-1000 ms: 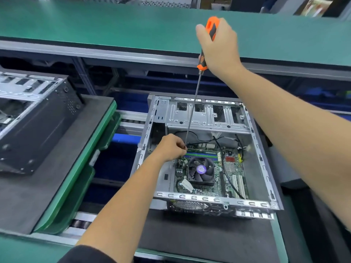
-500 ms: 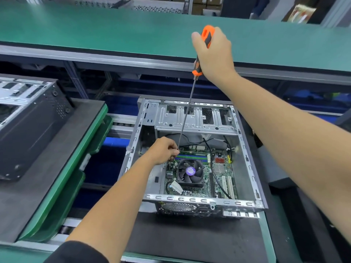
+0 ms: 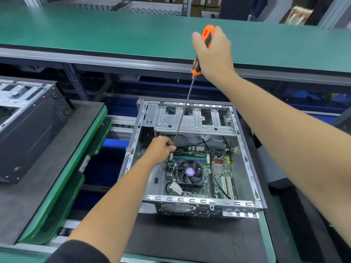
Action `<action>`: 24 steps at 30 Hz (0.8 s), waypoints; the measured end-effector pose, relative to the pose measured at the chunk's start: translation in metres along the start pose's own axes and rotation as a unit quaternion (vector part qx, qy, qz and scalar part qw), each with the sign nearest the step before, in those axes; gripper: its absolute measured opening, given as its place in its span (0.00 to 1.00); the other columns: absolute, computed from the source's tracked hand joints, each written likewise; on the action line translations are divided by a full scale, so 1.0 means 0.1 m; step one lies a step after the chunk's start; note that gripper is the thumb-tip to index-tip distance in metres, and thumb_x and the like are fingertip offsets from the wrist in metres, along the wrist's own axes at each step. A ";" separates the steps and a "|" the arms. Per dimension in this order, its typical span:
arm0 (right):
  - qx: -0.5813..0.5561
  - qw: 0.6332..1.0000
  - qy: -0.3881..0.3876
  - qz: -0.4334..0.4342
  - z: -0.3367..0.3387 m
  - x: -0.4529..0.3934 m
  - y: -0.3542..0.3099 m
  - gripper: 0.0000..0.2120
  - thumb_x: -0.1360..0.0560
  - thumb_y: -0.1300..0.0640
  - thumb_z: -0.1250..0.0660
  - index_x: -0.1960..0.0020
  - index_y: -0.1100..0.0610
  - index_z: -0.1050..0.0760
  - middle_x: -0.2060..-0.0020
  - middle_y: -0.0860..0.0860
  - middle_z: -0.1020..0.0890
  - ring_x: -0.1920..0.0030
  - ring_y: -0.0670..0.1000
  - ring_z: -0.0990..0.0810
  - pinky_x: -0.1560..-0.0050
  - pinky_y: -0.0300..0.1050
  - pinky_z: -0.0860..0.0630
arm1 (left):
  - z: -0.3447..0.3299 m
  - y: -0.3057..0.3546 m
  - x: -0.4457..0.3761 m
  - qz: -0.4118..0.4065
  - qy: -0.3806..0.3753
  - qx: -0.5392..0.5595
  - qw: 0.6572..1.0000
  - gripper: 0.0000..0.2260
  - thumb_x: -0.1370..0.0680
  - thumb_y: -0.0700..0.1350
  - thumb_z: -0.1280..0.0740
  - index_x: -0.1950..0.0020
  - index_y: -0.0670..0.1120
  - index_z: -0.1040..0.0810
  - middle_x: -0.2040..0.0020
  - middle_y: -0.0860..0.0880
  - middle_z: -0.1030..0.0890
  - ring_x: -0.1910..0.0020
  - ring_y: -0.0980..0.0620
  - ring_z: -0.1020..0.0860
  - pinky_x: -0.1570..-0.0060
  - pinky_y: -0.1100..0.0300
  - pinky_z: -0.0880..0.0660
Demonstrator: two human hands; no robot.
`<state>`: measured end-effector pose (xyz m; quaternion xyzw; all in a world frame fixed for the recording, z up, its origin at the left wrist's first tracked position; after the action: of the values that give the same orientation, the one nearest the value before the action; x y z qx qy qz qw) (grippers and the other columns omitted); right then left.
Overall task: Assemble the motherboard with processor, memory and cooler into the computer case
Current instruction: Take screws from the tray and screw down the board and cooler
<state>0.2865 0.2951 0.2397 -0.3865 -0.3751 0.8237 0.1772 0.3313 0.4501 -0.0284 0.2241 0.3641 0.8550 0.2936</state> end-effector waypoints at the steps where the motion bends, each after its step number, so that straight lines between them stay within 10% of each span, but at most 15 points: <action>1: -0.003 1.000 0.001 0.000 0.00 0.00 0.00 0.13 0.20 0.50 0.40 0.57 0.57 0.38 0.67 0.47 0.36 0.70 0.46 0.34 0.70 0.35 0.29 | 0.00 -0.01 0.00 0.002 0.002 -0.004 1.000 0.04 0.24 0.43 0.31 0.57 0.44 0.23 0.64 0.49 0.23 0.63 0.50 0.23 0.60 0.59 0.27; 13: 0.004 1.000 0.006 -0.006 0.04 0.00 0.01 0.13 0.20 0.50 0.40 0.56 0.57 0.38 0.67 0.48 0.35 0.68 0.48 0.33 0.67 0.44 0.24 | -0.02 0.05 0.02 -0.016 -0.021 -0.003 1.000 0.07 0.25 0.42 0.29 0.61 0.48 0.25 0.64 0.50 0.23 0.66 0.55 0.27 0.67 0.65 0.33; 24: -0.005 1.000 -0.005 -0.006 -0.03 0.03 0.02 0.14 0.20 0.50 0.40 0.61 0.54 0.40 0.68 0.47 0.36 0.73 0.45 0.36 0.76 0.30 0.34 | -0.04 0.07 0.06 -0.040 -0.037 -0.054 0.997 0.10 0.26 0.45 0.29 0.62 0.48 0.28 0.65 0.51 0.26 0.68 0.56 0.30 0.68 0.65 0.35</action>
<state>0.2868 0.2966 0.2359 -0.3812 -0.3824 0.8225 0.1784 0.3217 0.4480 -0.0247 0.2244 0.3153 0.8520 0.3526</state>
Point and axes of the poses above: each hand's wrist, its own x-axis away from the middle knuckle, its own z-axis out of the back of the hand, y = z × x, the point moved 7 cm from there along -x, towards the middle knuckle
